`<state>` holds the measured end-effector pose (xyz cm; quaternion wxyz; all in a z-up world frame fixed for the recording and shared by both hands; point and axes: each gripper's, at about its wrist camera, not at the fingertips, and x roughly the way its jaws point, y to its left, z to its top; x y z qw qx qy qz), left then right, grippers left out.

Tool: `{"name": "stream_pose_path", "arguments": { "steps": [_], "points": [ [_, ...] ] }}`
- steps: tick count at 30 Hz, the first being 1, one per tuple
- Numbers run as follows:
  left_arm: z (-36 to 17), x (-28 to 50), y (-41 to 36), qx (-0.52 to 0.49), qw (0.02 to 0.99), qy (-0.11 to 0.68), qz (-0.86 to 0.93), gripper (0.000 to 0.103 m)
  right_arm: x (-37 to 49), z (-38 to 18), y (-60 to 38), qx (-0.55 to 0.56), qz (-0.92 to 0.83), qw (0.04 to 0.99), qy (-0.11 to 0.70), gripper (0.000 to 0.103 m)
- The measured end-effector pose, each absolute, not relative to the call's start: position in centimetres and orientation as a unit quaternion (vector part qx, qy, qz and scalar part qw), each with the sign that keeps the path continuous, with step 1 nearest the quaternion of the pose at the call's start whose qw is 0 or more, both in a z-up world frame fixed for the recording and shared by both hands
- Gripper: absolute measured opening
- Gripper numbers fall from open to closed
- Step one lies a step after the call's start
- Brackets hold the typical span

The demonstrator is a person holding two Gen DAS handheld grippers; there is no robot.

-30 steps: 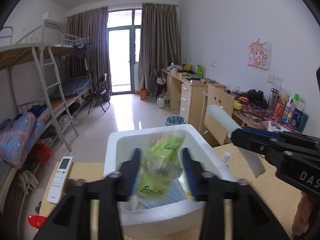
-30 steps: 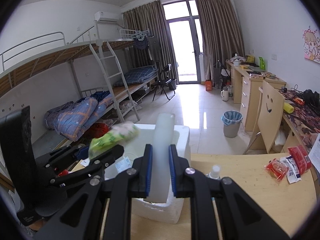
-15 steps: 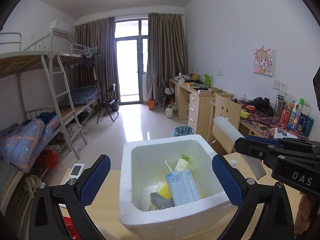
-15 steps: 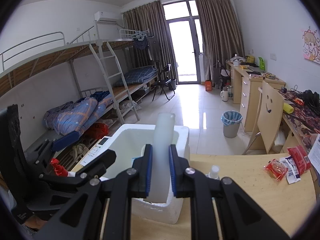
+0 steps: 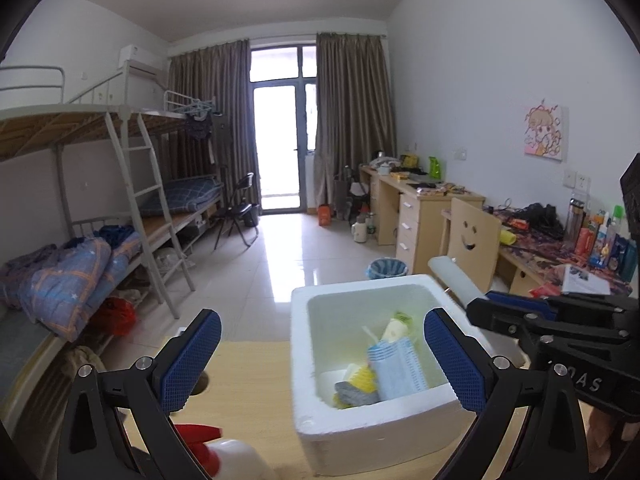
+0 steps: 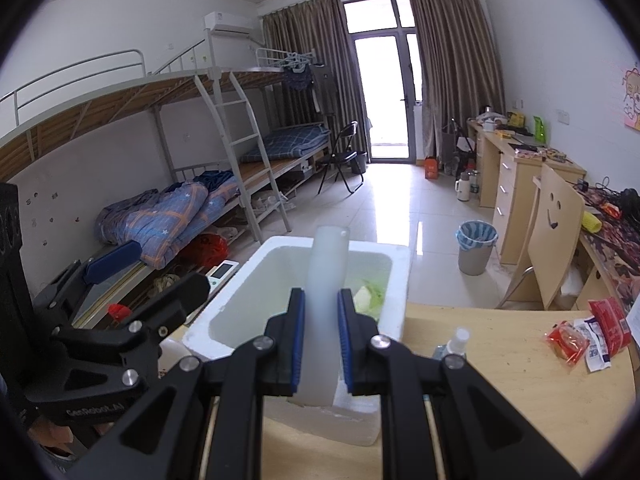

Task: Organize soft objects
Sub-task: 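Lower the white tube into the box and open the right tool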

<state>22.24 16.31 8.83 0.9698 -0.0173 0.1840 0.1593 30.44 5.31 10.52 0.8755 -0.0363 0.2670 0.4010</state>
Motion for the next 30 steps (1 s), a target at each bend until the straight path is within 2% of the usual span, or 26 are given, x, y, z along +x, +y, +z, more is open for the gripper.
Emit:
{"name": "stream_pose_path", "arguments": {
  "steps": [20, 24, 25, 26, 30],
  "points": [
    [8.6, 20.8, 17.4, -0.02, 0.966, 0.18, 0.184, 0.102, 32.2, 9.4, 7.8, -0.06, 0.408, 0.864, 0.289, 0.02],
    [8.6, 20.7, 17.1, -0.015, 0.966, 0.18, 0.184, 0.102, 31.7, 9.7, 8.2, -0.069, 0.4, 0.869, 0.283, 0.035],
    [8.6, 20.7, 17.0, -0.015, 0.966, 0.181, 0.184, 0.102, 31.6, 9.7, 8.1, -0.07, 0.396, 0.871, 0.283, 0.046],
    [8.6, 20.7, 17.0, -0.015, 0.966, 0.181, 0.184, 0.102, 31.6, 9.8, 7.9, -0.067, 0.397, 0.871, 0.282, 0.051],
    [8.7, 20.5, 16.8, -0.014, 0.966, 0.181, 0.184, 0.102, 31.1, 10.2, 7.3, -0.066, 0.395, 0.874, 0.275, 0.054]
  ]
}}
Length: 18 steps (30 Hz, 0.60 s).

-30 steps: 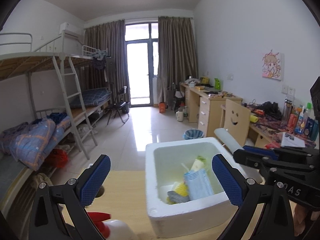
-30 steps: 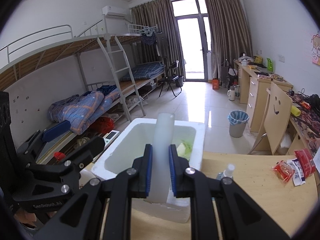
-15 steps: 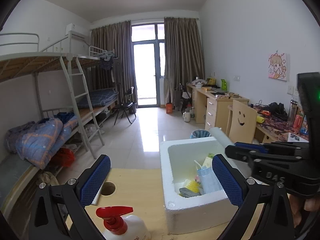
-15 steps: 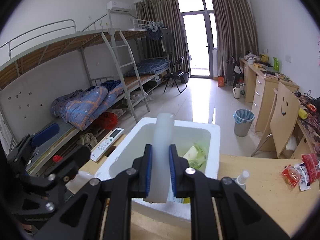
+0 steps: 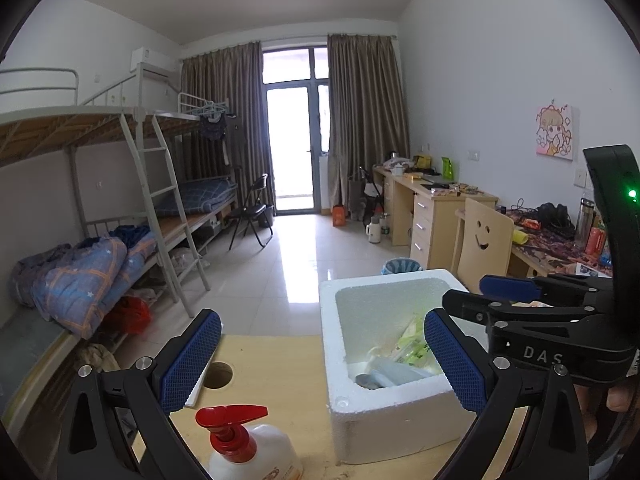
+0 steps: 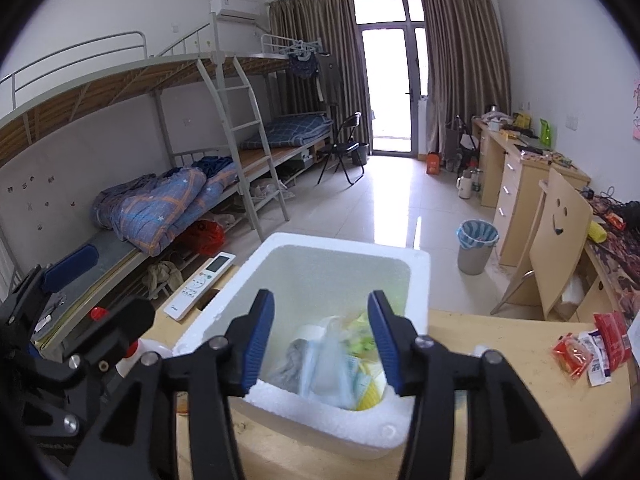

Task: Organize soft objects

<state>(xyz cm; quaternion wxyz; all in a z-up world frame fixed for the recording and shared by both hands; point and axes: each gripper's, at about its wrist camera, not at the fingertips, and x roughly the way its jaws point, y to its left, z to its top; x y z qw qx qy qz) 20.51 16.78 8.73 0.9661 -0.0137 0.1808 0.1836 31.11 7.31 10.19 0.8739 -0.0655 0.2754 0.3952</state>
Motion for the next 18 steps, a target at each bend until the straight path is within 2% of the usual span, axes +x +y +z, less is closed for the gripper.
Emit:
{"name": "stream_pose_path", "arguments": {
  "steps": [7, 12, 14, 18],
  "points": [
    [9.6, 19.4, 15.6, -0.016, 0.969, 0.171, 0.177, 0.102, 29.3, 11.6, 5.2, -0.057, 0.389, 0.883, 0.258, 0.067],
    [10.3, 17.9, 14.4, -0.02, 0.972, 0.163, 0.167, 0.102, 27.1, 12.4, 2.9, -0.042, 0.373, 0.894, 0.245, 0.085],
    [10.5, 16.9, 13.8, -0.02, 0.973, 0.16, 0.164, 0.102, 26.6, 12.3, 1.4, -0.025, 0.364, 0.898, 0.244, 0.099],
    [10.9, 15.1, 12.6, -0.013, 0.974, 0.158, 0.164, 0.102, 25.6, 12.7, -0.6, -0.012, 0.353, 0.904, 0.242, 0.102]
  ]
}}
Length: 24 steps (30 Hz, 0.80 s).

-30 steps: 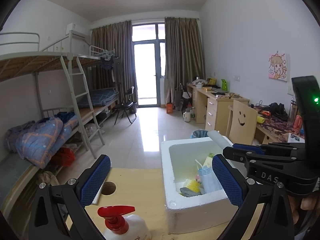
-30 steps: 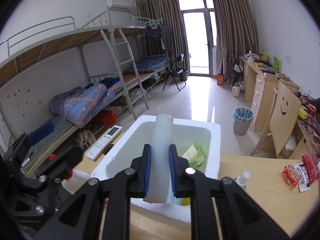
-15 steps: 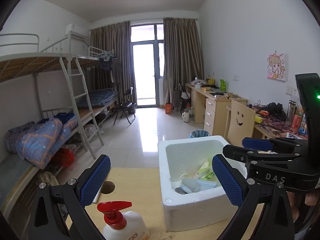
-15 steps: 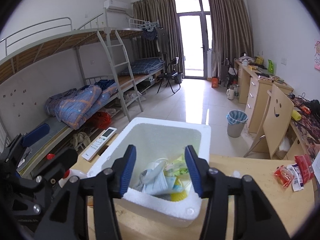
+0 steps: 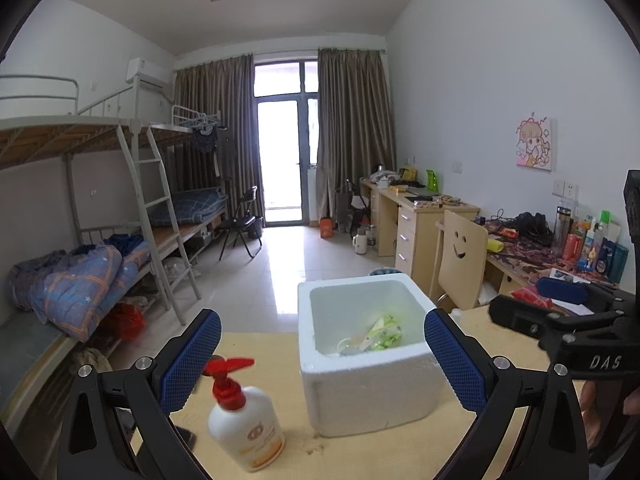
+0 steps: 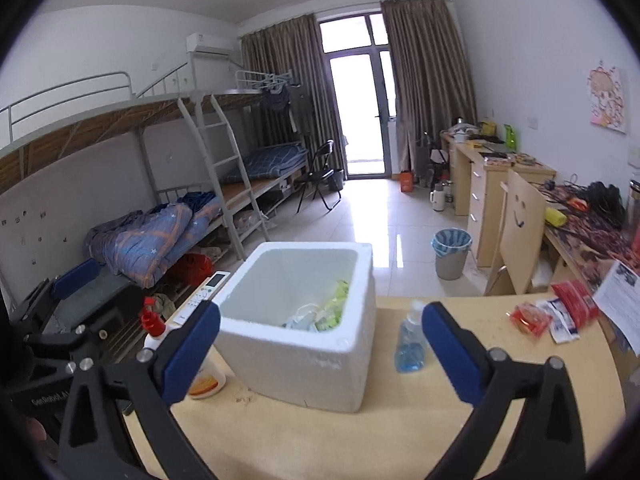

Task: Organize soft objects

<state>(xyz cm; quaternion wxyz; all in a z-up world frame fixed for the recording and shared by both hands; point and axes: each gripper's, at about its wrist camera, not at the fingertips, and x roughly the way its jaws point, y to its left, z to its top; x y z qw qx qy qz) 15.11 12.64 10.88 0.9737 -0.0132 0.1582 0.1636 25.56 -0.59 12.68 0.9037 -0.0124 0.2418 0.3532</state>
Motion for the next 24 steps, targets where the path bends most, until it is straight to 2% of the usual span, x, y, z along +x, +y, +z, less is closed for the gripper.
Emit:
{"name": "stream_pose_path", "arguments": {
  "steps": [13, 24],
  "points": [
    [11.4, 8.6, 9.5, 0.008, 0.974, 0.134, 0.181, 0.102, 18.3, 13.4, -4.0, -0.034, 0.352, 0.914, 0.197, 0.102],
    [8.8, 4.8, 8.2, -0.003, 0.978, 0.125, 0.169, 0.102, 14.5, 11.0, -6.1, -0.034, 0.353, 0.917, 0.182, 0.102]
  ]
}}
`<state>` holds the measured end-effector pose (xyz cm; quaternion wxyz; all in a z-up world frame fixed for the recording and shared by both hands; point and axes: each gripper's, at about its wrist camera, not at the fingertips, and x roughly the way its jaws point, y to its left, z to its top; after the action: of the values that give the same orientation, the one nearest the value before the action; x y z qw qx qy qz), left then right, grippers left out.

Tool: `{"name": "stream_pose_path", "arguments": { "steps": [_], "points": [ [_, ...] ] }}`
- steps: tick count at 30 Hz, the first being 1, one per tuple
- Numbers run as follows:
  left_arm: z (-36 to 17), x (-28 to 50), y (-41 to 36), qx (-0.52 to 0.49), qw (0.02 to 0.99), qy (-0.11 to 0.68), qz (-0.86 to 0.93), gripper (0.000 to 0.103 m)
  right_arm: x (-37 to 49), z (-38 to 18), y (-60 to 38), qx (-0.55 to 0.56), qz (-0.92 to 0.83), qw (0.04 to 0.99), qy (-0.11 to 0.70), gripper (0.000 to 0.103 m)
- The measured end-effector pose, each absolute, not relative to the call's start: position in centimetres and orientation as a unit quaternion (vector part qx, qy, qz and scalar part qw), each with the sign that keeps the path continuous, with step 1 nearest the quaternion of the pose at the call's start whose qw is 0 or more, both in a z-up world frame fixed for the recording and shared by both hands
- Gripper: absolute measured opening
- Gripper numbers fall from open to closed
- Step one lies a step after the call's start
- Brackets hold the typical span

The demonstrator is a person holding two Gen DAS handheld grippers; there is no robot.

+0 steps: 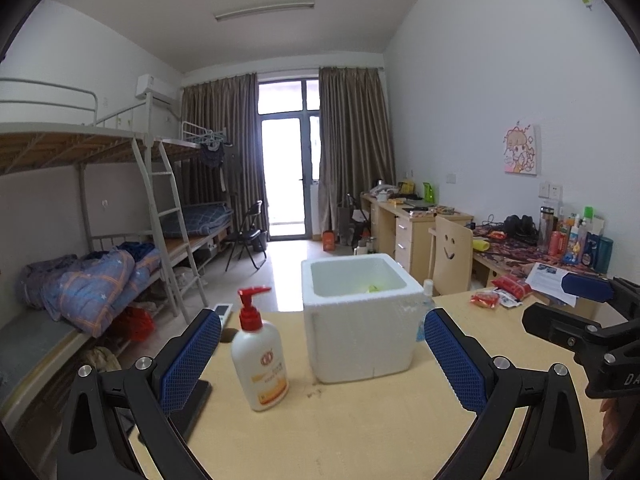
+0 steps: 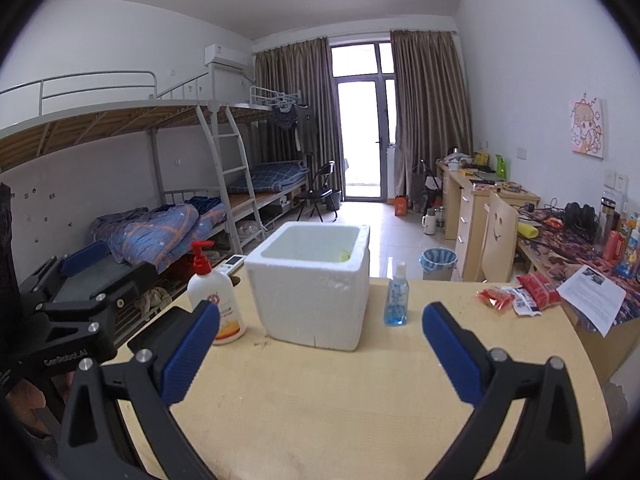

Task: Organize soft objects

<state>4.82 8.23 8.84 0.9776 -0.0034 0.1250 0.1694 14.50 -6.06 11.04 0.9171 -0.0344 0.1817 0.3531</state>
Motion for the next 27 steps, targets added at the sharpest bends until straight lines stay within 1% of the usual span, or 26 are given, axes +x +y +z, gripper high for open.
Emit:
{"name": "stream_pose_path", "arguments": {
  "steps": [13, 17, 21, 27],
  "points": [
    [3.6, 1.9, 7.3, -0.03, 0.982, 0.096, 0.162, 0.102, 11.2, 6.3, -7.6, -0.028, 0.365, 0.919, 0.145, 0.102],
    [2.0, 1.7, 6.9, -0.02, 0.981, 0.09, 0.171, 0.102, 10.7, 4.7, -8.1, -0.016, 0.355, 0.923, 0.147, 0.102],
    [0.6, 0.8, 6.8, -0.036, 0.982, 0.078, 0.169, 0.102, 10.4, 3.4, -9.3, 0.014, 0.362, 0.921, 0.142, 0.102],
    [-0.4, -0.1, 6.7, -0.04, 0.979, 0.067, 0.186, 0.102, 9.3, 1.6, -10.1, 0.01, 0.345, 0.928, 0.14, 0.102]
  ]
}}
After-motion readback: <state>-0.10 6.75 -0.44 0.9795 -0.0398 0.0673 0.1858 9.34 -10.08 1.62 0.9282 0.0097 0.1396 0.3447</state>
